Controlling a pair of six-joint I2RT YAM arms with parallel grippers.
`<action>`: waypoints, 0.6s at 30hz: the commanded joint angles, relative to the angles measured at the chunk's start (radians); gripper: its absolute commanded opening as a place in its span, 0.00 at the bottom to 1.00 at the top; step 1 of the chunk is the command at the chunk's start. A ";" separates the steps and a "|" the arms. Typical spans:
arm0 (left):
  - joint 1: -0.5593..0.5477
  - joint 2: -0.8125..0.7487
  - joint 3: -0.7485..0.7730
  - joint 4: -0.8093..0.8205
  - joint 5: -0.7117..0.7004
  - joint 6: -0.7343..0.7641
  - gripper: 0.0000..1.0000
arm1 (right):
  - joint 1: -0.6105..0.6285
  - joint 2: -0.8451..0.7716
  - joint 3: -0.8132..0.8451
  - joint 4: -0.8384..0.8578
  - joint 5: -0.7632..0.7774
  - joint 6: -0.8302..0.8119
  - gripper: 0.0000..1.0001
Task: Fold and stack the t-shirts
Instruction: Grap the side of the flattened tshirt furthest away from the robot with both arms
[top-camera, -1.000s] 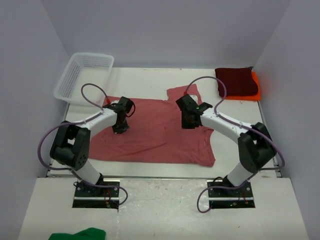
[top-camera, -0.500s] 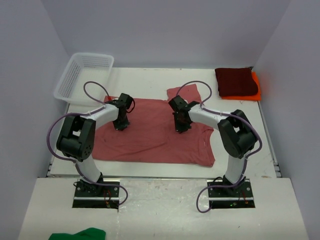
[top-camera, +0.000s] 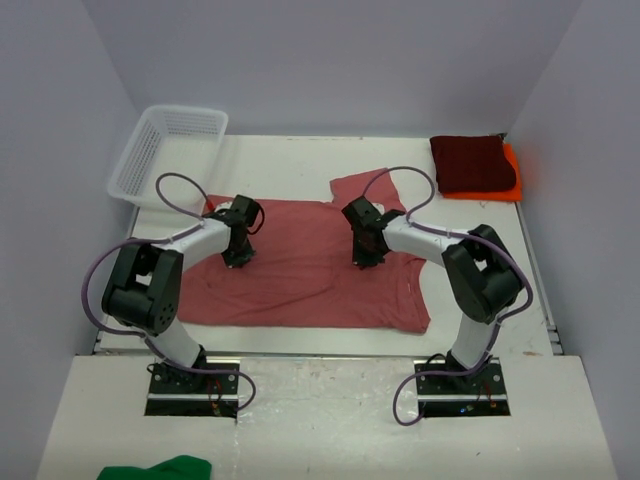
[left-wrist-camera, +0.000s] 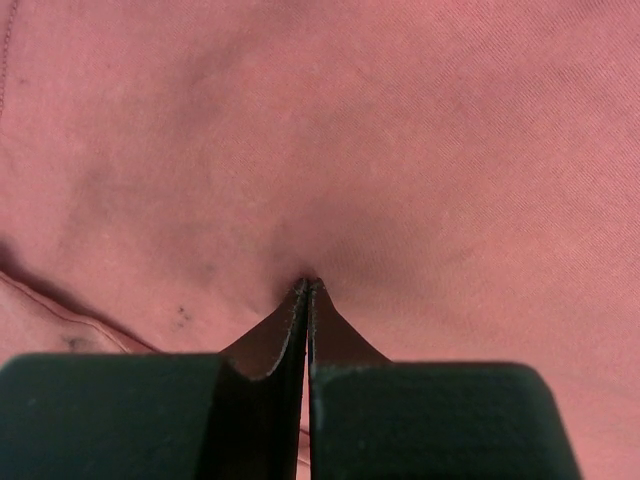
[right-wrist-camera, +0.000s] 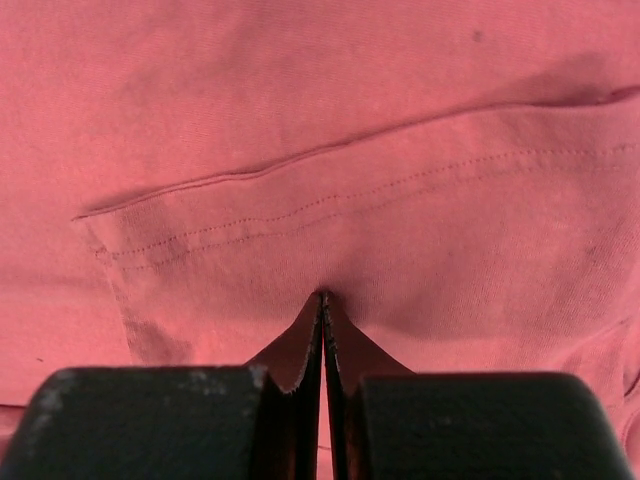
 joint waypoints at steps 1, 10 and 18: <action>0.013 0.000 -0.077 -0.087 -0.010 -0.031 0.00 | -0.003 -0.018 -0.104 -0.048 0.034 0.047 0.00; 0.013 -0.070 -0.126 -0.111 -0.033 -0.044 0.00 | 0.004 -0.082 -0.197 -0.037 0.019 0.105 0.00; 0.013 -0.112 -0.175 -0.111 -0.025 -0.050 0.00 | 0.020 -0.110 -0.244 -0.042 0.005 0.154 0.00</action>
